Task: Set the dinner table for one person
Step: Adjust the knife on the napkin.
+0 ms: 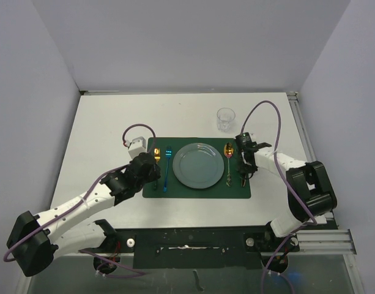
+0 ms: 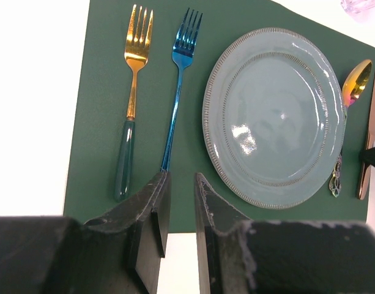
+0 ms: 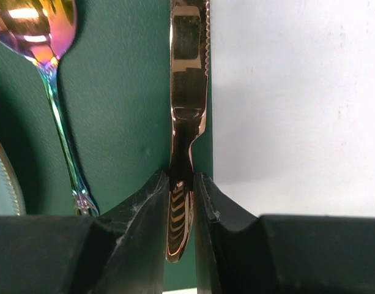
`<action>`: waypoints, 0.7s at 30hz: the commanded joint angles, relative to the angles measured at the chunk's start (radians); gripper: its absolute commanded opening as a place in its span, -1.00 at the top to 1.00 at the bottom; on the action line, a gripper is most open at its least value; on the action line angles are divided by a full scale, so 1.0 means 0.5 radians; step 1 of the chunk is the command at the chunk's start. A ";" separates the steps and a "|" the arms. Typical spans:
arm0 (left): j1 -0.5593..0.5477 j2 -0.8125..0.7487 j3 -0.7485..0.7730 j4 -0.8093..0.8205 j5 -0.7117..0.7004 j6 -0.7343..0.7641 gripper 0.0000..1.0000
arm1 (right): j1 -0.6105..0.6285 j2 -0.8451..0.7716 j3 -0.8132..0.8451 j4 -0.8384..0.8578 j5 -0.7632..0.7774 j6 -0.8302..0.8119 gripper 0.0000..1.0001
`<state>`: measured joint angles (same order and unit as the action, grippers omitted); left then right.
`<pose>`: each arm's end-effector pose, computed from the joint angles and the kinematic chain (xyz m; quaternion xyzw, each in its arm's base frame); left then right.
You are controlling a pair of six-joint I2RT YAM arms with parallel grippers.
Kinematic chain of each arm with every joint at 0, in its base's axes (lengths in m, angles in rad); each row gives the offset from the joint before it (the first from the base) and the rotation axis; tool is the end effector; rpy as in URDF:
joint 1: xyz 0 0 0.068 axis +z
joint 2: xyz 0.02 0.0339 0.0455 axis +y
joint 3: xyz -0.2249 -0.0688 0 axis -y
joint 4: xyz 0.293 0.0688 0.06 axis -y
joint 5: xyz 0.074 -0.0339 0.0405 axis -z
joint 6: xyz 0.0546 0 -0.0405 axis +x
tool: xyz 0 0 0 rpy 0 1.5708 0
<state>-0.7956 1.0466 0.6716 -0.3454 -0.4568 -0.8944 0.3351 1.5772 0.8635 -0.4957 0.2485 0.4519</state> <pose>0.2233 -0.1935 0.1756 -0.1371 0.8816 -0.1636 0.4210 0.3133 0.0949 0.0732 0.0792 0.9732 -0.0442 0.2114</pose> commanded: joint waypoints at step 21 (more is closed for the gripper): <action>0.017 -0.050 0.006 0.079 -0.014 -0.025 0.62 | 0.008 0.006 0.022 -0.049 -0.092 -0.093 1.00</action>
<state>-0.7944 1.0492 0.6659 -0.3401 -0.4454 -0.9001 0.3351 1.5673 0.8635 -0.5640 0.2085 0.4221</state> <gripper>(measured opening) 0.193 0.196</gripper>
